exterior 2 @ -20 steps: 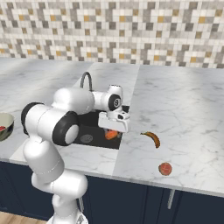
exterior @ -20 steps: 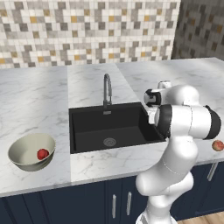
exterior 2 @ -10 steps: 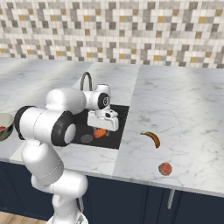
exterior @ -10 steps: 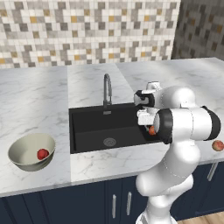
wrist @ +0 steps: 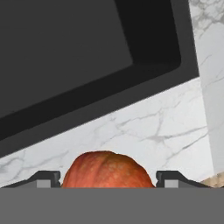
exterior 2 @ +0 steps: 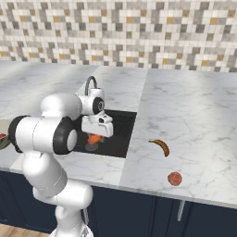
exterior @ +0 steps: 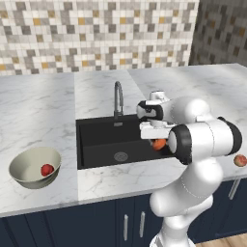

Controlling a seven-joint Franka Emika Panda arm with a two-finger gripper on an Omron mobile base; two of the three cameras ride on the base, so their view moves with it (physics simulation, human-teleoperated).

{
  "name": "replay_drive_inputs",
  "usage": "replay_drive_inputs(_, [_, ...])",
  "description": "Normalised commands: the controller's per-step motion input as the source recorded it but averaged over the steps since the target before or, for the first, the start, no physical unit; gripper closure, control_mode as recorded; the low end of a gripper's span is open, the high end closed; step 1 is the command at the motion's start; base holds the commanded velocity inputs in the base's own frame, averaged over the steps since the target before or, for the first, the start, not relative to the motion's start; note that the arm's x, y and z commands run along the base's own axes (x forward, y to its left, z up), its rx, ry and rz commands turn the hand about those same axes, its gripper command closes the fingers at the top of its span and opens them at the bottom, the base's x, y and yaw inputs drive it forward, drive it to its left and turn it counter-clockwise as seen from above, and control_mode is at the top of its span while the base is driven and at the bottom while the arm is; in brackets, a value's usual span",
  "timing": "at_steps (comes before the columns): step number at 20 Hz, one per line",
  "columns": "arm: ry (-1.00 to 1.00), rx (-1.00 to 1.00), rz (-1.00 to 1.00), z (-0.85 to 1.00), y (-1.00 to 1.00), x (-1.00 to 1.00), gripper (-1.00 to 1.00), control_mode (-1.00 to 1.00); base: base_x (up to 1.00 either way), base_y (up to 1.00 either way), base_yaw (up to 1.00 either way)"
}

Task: There is a mixed pile of frozen fruits and vegetables on the counter. Locate all the frozen vegetables and place the items in a bowl on the counter. Take all the frozen fruits and defrost them in a running sink.

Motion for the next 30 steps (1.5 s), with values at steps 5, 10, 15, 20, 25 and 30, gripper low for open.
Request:
replay_drive_inputs(5, [-0.05,0.00,-0.07,0.09,0.41,-0.02,1.00,-1.00,0.00,0.00,0.00])
replay_drive_inputs(10, [-0.03,0.00,-0.05,0.07,0.44,-0.05,1.00,-1.00,0.00,0.00,0.00])
replay_drive_inputs(15, [0.00,-0.02,-0.01,0.05,0.52,0.00,1.00,-1.00,0.00,0.00,0.00])
replay_drive_inputs(20, [0.00,-0.03,-0.01,0.01,0.53,0.00,1.00,-1.00,0.00,0.00,0.00])
replay_drive_inputs(25, [0.00,-0.04,-0.01,0.03,0.53,-0.03,1.00,-1.00,0.00,0.00,0.00])
replay_drive_inputs(30, [0.00,-0.04,0.00,0.04,0.53,-0.04,1.00,-1.00,0.00,0.00,0.00])
